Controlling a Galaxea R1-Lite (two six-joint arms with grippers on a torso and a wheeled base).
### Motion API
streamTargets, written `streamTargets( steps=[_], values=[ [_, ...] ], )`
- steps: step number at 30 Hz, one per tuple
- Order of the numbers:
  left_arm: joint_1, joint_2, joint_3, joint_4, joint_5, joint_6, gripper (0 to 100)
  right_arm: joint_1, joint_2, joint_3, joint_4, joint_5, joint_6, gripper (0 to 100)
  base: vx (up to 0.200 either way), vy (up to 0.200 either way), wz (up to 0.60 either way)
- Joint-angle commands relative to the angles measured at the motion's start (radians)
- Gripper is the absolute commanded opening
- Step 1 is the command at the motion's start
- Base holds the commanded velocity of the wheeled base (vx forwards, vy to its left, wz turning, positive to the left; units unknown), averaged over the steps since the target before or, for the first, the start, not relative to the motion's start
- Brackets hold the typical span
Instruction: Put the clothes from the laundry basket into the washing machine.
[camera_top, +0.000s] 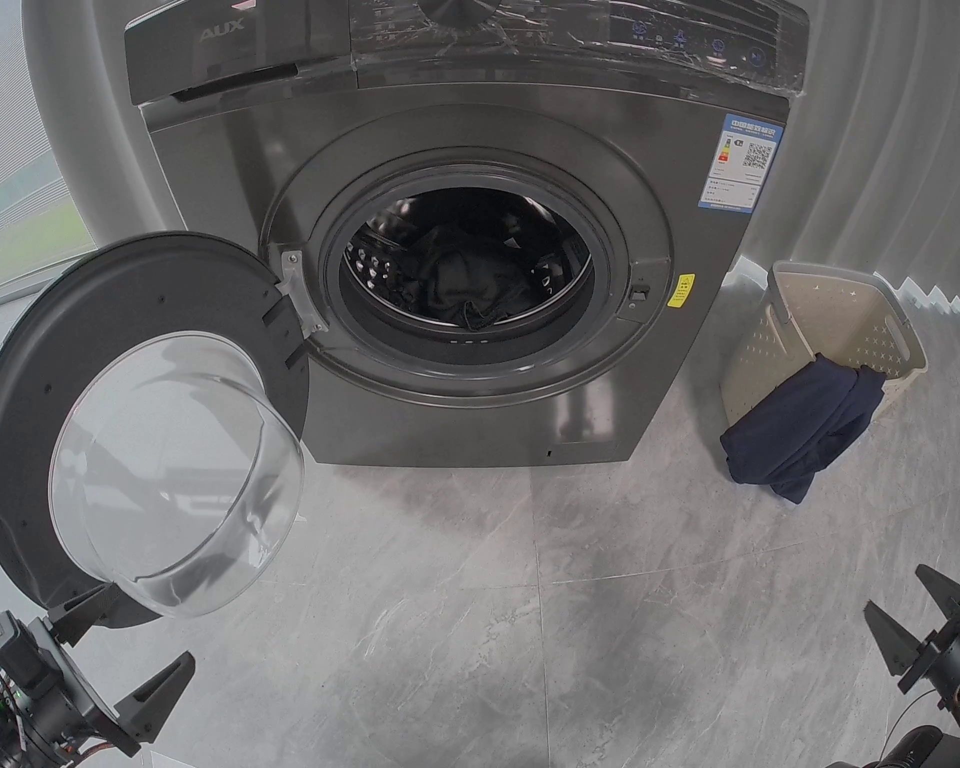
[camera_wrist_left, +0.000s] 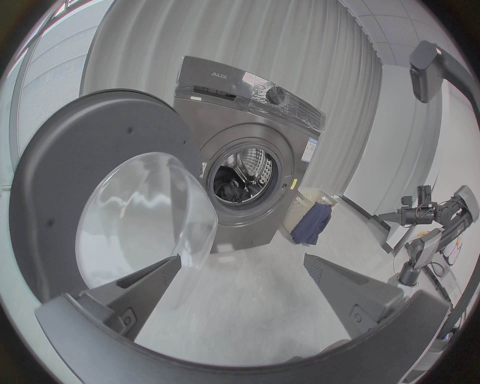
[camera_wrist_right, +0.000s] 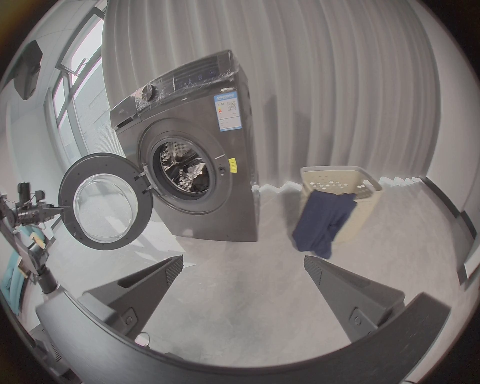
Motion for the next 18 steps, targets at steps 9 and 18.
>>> streamTargets(
  steps=[9,18],
  values=[
    [0.362,-0.523,0.017,0.457,-0.078,-0.006,100,-0.141,-0.452,0.018,0.354,-0.057,0.009,100,-0.044,0.0,0.0],
    [0.551,-0.591,0.017,0.497,-0.145,0.077,100,-0.244,-0.541,0.02,0.41,0.043,-0.054,100,0.0,0.0,0.0]
  ],
)
